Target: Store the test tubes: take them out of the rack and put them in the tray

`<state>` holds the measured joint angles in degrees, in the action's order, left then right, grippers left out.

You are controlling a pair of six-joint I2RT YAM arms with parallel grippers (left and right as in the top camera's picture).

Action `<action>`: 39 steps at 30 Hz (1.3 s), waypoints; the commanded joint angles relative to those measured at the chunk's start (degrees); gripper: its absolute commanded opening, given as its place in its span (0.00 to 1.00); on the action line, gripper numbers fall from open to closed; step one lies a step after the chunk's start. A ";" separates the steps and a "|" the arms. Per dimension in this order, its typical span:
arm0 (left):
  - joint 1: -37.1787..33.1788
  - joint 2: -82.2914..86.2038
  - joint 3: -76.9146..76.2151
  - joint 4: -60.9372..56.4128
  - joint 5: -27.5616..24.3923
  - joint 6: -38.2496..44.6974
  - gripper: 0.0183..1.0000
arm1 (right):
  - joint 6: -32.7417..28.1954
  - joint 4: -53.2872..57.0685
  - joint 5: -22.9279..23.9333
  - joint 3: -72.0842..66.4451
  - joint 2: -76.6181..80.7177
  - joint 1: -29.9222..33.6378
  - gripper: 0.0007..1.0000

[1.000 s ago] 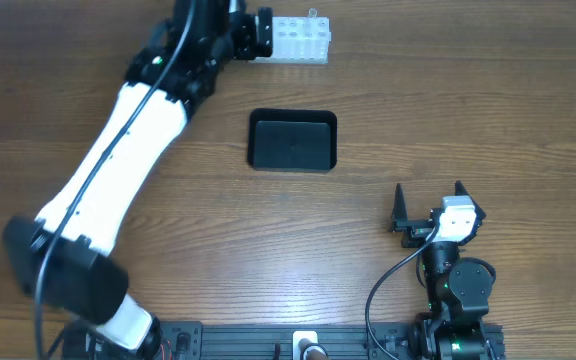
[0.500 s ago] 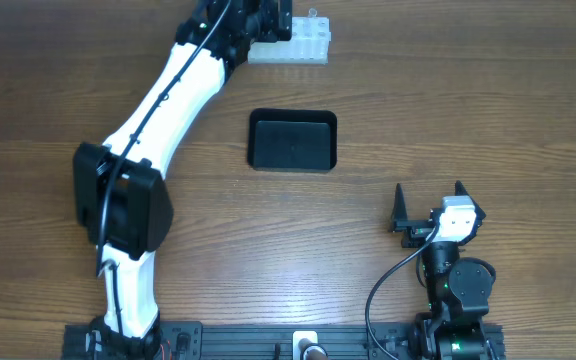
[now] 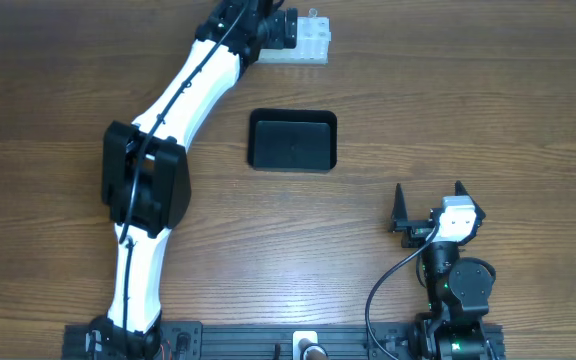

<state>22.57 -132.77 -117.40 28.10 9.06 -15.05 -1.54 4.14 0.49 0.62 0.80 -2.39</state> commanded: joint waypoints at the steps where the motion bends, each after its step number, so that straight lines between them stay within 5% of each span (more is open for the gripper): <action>1: 0.22 -2.32 -2.58 -0.22 0.46 -0.79 1.00 | 0.17 0.15 -0.44 -0.31 -0.52 0.37 0.99; 20: 0.74 -5.79 -4.57 -3.08 0.50 -0.76 0.99 | 0.17 0.15 -0.44 -0.31 -0.52 0.39 0.99; 32: 0.74 -5.79 -4.66 -2.99 0.50 -0.79 0.77 | 0.17 0.15 -0.44 -0.31 -0.52 0.39 0.99; 39: 0.74 -5.79 -4.66 -2.99 0.72 -0.79 0.76 | 0.17 0.15 -0.44 -0.31 -0.52 0.39 0.99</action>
<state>23.14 -137.91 -120.64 25.26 9.30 -15.77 -1.54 4.14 0.49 0.62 0.80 -2.39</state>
